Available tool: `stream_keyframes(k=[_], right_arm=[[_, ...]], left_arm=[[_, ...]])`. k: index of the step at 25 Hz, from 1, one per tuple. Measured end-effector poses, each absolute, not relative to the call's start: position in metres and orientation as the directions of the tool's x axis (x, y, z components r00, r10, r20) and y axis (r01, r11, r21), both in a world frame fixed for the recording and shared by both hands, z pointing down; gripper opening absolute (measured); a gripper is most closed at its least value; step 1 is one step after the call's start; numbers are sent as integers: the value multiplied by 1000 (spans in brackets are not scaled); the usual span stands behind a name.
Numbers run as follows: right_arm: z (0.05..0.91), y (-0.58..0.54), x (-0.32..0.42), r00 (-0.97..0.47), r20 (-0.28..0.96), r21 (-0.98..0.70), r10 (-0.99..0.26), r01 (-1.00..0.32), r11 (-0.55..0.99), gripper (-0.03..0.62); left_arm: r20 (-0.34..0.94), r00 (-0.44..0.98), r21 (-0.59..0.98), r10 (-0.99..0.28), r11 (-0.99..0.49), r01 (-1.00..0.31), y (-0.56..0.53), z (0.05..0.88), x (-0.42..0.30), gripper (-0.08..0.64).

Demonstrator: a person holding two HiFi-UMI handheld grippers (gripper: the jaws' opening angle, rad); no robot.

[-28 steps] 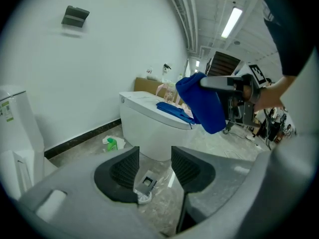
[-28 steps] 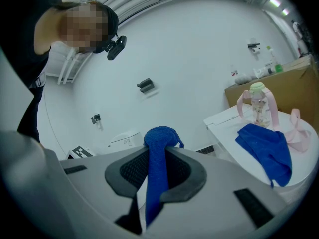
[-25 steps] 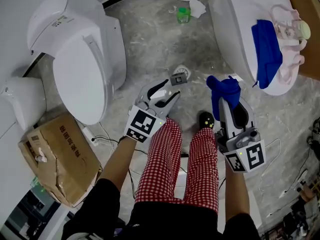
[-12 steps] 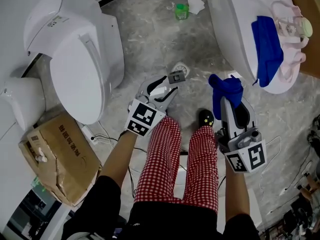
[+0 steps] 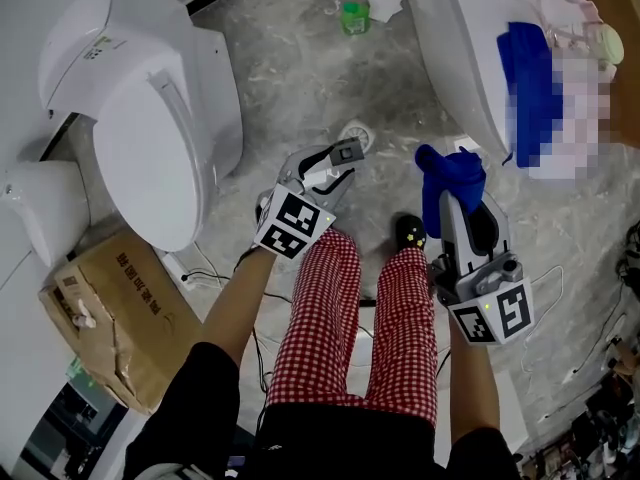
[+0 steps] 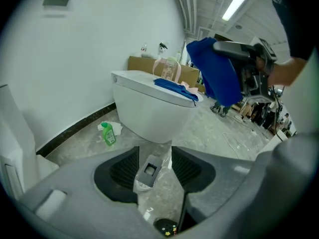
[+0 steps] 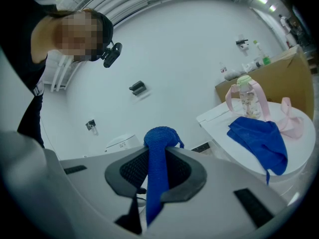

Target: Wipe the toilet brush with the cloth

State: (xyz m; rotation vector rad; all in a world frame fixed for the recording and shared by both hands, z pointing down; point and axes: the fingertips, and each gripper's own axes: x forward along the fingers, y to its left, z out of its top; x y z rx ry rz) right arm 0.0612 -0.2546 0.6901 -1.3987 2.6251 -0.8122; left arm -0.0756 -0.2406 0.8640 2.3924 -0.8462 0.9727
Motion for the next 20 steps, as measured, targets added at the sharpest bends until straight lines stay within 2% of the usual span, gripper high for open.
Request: stream_keyframes(k=[20], right_arm=[[702, -254, 63, -608, 189, -460, -771, -749, 477, 64]], left_arm=[[850, 466, 57, -246, -836, -546, -237, 922, -65, 199]])
